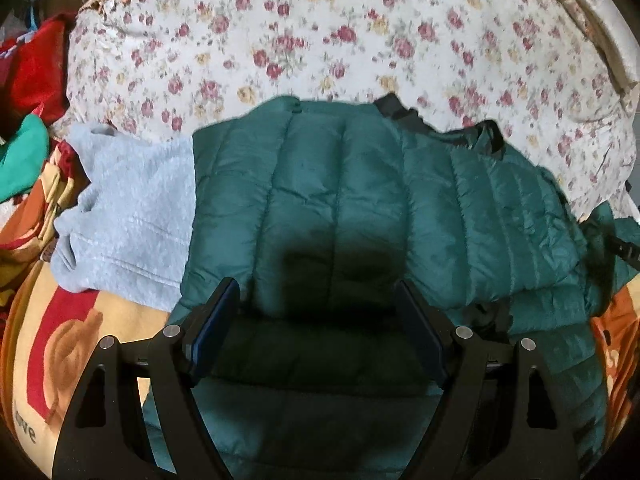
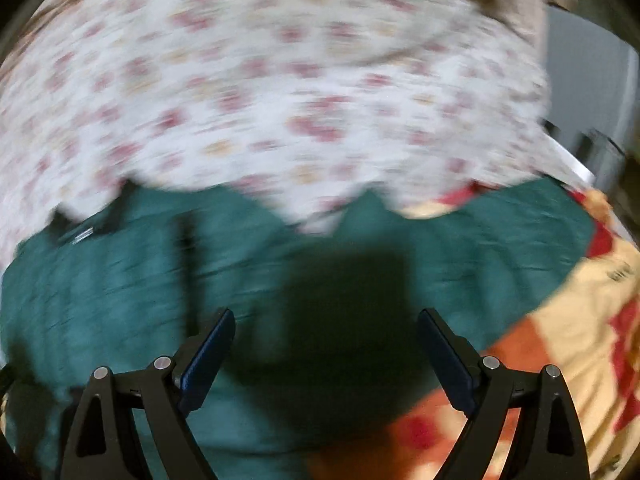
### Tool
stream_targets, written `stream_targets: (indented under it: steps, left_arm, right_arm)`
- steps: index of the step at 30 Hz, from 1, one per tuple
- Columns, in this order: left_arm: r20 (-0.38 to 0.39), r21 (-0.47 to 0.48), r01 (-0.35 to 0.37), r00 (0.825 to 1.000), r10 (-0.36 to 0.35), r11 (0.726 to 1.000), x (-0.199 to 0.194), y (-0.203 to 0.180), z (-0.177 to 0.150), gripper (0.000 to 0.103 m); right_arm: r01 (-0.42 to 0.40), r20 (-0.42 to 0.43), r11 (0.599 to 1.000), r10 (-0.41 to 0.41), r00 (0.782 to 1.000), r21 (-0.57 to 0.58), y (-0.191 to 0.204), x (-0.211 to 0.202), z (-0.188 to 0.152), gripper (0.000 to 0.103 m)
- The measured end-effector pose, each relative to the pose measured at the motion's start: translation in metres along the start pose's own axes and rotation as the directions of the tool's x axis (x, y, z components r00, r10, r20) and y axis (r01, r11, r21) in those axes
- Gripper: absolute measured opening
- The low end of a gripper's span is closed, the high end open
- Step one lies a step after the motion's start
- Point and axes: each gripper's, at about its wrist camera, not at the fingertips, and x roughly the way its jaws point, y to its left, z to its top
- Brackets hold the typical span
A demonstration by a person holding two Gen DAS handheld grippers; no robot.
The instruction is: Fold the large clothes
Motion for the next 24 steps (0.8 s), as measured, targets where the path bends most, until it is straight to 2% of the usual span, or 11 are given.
stream_targets:
  steps: [2, 5, 10, 13, 16, 17, 19, 20, 22, 24]
  left_arm:
    - [0.004, -0.007, 0.008, 1.0, -0.008, 1.0, -0.002, 0.001, 0.0, 0.08]
    - [0.005, -0.021, 0.012, 1.0, -0.012, 1.0, -0.002, 0.003, 0.0, 0.08]
    - [-0.016, -0.058, 0.036, 0.999, -0.037, 0.998, 0.002, 0.008, -0.002, 0.08]
    - [-0.015, -0.058, 0.028, 0.999, -0.029, 0.998, 0.004, 0.008, -0.003, 0.08]
    - [-0.022, -0.043, 0.022, 0.999, -0.023, 0.999, 0.006, 0.006, -0.005, 0.08]
    - [-0.022, -0.04, 0.023, 0.999, -0.024, 0.999, 0.006, 0.007, -0.005, 0.08]
    - [-0.018, -0.03, 0.021, 1.0, -0.021, 0.999, 0.005, 0.006, -0.005, 0.08]
    - [-0.017, -0.028, 0.019, 1.0, -0.019, 0.999, 0.005, 0.006, -0.005, 0.08]
    - [-0.025, -0.029, 0.018, 1.0, -0.019, 0.999, 0.006, 0.007, -0.005, 0.08]
    - [-0.029, -0.036, 0.017, 0.999, -0.018, 0.999, 0.006, 0.009, -0.005, 0.08]
  right_arm:
    - [0.061, -0.019, 0.996, -0.06, 0.998, 0.07, -0.037, 0.011, 0.006, 0.091]
    - [0.178, -0.045, 0.968, -0.172, 0.984, 0.175, -0.098, 0.024, 0.011, 0.09]
    - [0.249, -0.059, 0.919, -0.243, 0.968, 0.305, -0.164, 0.032, 0.019, 0.091]
    - [0.246, -0.07, 0.908, -0.236, 0.969, 0.338, -0.184, 0.044, 0.026, 0.091]
    - [0.166, -0.052, 0.92, -0.158, 0.986, 0.355, -0.195, 0.062, 0.03, 0.089]
    - [0.153, -0.002, 0.926, -0.162, 0.987, 0.345, -0.196, 0.06, 0.032, 0.071]
    - [0.151, 0.002, 0.936, -0.16, 0.987, 0.319, -0.195, 0.06, 0.033, 0.045]
    - [0.118, 0.003, 0.94, -0.125, 0.992, 0.32, -0.196, 0.059, 0.034, 0.029]
    - [0.068, 0.003, 0.945, -0.073, 0.997, 0.321, -0.196, 0.053, 0.036, 0.017]
    - [0.0, 0.032, 0.953, -0.011, 0.999, 0.304, -0.189, 0.036, 0.039, 0.014]
